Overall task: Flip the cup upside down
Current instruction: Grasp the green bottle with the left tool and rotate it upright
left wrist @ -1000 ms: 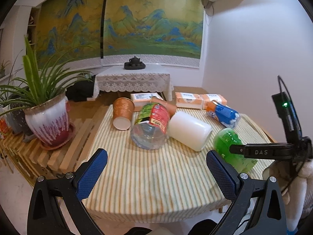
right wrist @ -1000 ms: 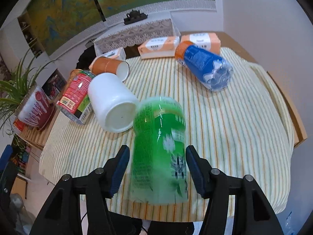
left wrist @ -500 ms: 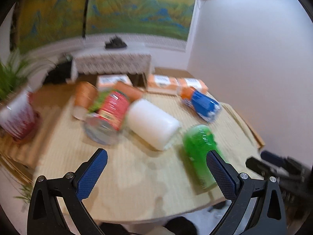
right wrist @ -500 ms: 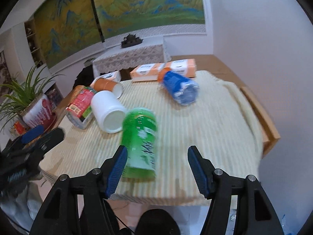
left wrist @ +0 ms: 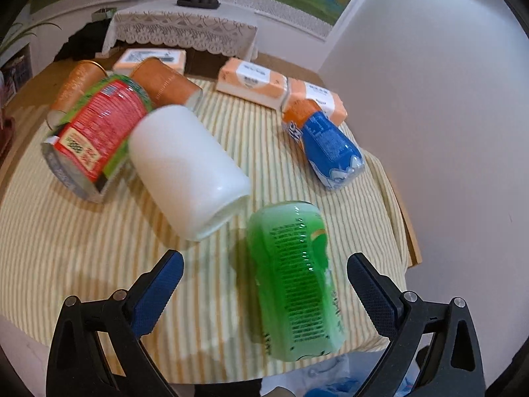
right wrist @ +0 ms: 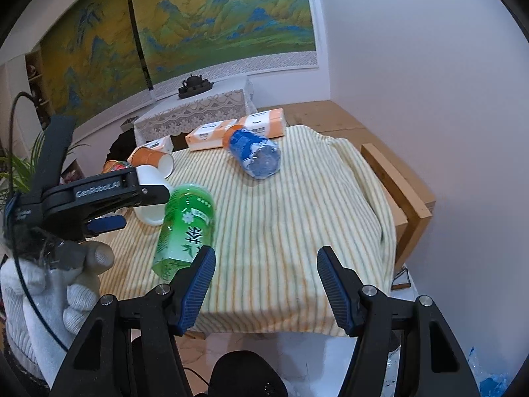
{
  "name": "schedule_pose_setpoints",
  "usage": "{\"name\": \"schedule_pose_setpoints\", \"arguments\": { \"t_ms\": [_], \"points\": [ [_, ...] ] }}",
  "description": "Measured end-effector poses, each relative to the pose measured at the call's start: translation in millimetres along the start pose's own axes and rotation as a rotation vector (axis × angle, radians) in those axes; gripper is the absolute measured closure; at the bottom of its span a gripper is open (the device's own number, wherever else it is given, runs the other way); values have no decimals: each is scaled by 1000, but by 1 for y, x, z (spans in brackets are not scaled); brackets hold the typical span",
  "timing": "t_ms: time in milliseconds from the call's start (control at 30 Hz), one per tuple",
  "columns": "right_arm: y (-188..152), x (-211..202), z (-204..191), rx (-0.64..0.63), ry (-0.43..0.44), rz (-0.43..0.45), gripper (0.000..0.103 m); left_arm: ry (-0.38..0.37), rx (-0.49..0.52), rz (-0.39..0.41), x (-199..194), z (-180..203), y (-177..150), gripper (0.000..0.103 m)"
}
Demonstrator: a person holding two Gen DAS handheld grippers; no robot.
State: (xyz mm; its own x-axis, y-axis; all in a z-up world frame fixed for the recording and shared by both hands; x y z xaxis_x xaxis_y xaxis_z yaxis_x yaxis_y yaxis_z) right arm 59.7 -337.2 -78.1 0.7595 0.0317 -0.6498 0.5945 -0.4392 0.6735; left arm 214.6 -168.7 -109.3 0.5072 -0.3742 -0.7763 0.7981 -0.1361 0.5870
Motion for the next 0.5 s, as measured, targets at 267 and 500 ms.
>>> {"name": "schedule_pose_setpoints", "arguments": {
  "t_ms": [267,500],
  "points": [
    [1,-2,6,6,-1,9,43,-23,-24,-81,27,11,11,15],
    [3,-3,16,33,-8,20,43,-78,-39,-148,48,15,14,33]
  ]
}}
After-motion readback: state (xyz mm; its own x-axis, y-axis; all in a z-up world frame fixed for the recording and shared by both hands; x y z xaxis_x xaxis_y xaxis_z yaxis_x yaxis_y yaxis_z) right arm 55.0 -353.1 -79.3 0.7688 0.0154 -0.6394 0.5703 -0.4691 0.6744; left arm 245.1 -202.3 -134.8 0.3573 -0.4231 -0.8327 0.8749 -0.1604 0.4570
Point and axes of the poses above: each gripper's, at about its wrist camera, not at the fingertips, and x roughly the way its jaws point, z to its right, y to its top, the point moved 2 cm from there along x, roughly the way its jaws point, and after that the axes turned 15 degrees about x, right-handed, at the moved point
